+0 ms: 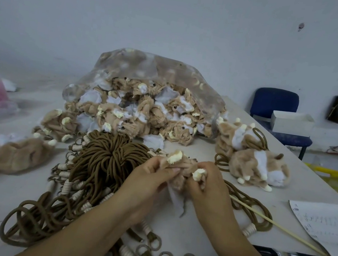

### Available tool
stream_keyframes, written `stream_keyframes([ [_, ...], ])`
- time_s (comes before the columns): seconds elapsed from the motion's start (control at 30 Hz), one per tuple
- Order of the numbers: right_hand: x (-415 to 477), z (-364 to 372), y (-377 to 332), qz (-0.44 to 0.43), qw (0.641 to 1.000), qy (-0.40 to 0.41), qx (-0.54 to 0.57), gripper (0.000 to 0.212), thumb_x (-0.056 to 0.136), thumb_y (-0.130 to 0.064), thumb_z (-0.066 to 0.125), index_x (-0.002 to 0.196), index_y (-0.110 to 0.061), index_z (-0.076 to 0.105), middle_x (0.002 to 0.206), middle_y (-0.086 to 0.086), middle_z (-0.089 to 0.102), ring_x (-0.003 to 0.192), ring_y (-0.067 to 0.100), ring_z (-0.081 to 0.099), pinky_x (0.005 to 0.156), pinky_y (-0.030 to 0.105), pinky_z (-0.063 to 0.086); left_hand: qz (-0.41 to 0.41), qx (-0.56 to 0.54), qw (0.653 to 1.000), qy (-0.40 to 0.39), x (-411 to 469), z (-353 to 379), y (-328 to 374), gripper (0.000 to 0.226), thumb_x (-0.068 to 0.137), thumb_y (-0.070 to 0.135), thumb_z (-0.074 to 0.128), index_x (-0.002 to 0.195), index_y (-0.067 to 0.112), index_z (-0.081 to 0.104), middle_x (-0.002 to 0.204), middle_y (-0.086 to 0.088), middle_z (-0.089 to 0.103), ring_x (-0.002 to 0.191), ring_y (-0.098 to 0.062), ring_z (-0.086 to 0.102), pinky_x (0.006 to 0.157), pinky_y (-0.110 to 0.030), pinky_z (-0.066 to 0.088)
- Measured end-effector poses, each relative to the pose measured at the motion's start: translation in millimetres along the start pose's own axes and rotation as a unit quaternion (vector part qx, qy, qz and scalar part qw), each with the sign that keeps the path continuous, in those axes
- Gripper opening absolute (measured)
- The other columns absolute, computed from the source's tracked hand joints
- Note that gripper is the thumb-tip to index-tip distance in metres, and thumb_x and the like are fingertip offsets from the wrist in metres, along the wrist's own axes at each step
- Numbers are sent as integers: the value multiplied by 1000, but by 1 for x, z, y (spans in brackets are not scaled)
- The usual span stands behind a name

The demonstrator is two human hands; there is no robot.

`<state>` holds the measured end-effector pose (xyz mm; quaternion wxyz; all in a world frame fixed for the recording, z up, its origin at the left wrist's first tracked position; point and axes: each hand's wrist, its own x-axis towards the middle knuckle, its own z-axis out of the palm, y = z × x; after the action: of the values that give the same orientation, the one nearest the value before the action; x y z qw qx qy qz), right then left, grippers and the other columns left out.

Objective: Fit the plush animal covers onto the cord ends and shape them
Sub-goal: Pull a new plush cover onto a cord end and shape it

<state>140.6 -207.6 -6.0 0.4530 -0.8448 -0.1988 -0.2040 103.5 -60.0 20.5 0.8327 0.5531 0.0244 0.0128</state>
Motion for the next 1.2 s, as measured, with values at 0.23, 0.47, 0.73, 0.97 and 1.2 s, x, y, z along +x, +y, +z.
stream_keyframes([
  [0.23, 1, -2, -3, 73, 986, -52, 138, 27, 92, -14, 52, 85, -40, 52, 78, -9, 63, 69, 10, 60, 60, 33, 54, -65, -59, 994, -72, 4, -2, 2, 56, 82, 2, 69, 133, -2, 47, 131, -28, 56, 123, -39, 55, 108, -54, 40],
  [0.47, 0, -5, -10, 66, 966, -45, 247, 17, 86, -6, 59, 83, -22, 55, 57, -11, 44, 46, 2, 35, 43, 13, 31, 9, 77, 997, 1, 6, -7, -3, 38, 77, 6, 69, 115, 9, 63, 109, -15, 71, 102, -23, 68, 92, -36, 51],
  [0.73, -1, -3, -14, 38, 982, -18, 182, 17, 77, -14, 64, 81, -22, 50, 59, -10, 41, 48, 2, 36, 43, 11, 29, 19, 72, 997, -25, 5, -4, -4, 29, 90, -3, 54, 85, 12, 79, 88, -12, 73, 80, -17, 70, 67, -22, 56],
  [0.97, 3, -2, -8, 62, 985, -33, 154, 16, 79, -14, 62, 87, -11, 49, 75, 4, 48, 62, 12, 42, 51, 18, 35, -59, 45, 991, -111, 3, -7, 4, 19, 84, 15, 64, 95, 5, 76, 95, -16, 72, 87, -21, 70, 74, -27, 55],
  [1.2, 7, -9, 0, 96, 985, -37, 141, 21, 83, -15, 60, 75, -24, 42, 62, -8, 46, 53, 5, 41, 50, 25, 37, -44, 111, 993, -20, 0, 0, -8, 35, 72, 27, 76, 101, 6, 74, 99, -18, 73, 92, -30, 70, 92, -42, 54],
])
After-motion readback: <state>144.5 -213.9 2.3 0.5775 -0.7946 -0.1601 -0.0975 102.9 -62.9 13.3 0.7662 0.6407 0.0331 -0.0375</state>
